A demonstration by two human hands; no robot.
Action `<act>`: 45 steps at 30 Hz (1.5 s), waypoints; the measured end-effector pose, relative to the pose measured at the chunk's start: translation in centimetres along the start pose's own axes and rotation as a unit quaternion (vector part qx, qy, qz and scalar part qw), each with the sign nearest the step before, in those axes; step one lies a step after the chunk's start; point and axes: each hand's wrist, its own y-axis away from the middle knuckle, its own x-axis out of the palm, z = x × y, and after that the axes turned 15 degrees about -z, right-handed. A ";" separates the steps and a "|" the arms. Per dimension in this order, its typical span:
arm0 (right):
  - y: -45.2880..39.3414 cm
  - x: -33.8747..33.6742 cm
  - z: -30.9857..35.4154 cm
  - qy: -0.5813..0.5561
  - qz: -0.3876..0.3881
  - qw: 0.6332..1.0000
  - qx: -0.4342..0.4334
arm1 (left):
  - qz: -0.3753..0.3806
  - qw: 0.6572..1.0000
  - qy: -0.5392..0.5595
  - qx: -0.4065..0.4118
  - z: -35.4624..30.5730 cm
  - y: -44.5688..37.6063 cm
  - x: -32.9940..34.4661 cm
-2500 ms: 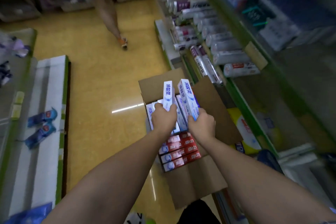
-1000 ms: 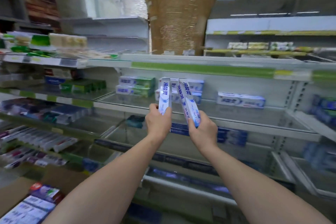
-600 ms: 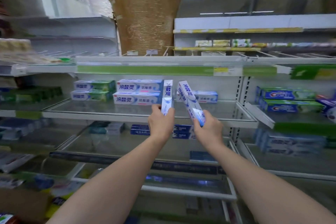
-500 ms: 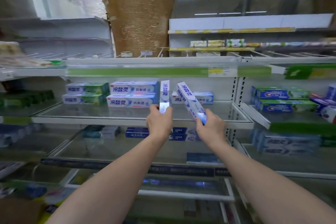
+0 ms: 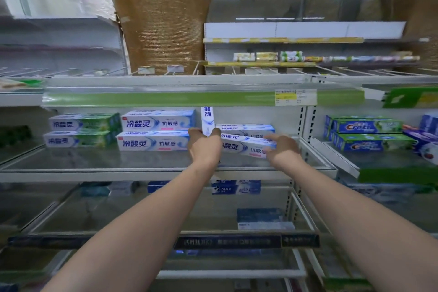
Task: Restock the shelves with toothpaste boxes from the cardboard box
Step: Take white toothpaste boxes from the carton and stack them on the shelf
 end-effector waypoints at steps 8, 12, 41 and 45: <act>-3.5 1.8 -1.3 -0.032 -0.035 0.999 -0.004 | -0.038 0.997 -0.053 -0.033 0.1 -1.3 2.4; -5.0 2.5 -1.7 -0.030 -0.045 0.999 -0.007 | -0.061 0.994 -0.064 -0.072 0.0 -1.1 3.8; -6.9 0.1 -5.6 -0.071 -0.093 0.990 0.077 | 0.039 0.831 -0.455 0.317 0.9 1.0 8.3; -6.7 -0.1 -5.5 -0.067 -0.100 0.990 0.079 | 0.109 0.813 -0.492 0.294 0.4 0.2 8.2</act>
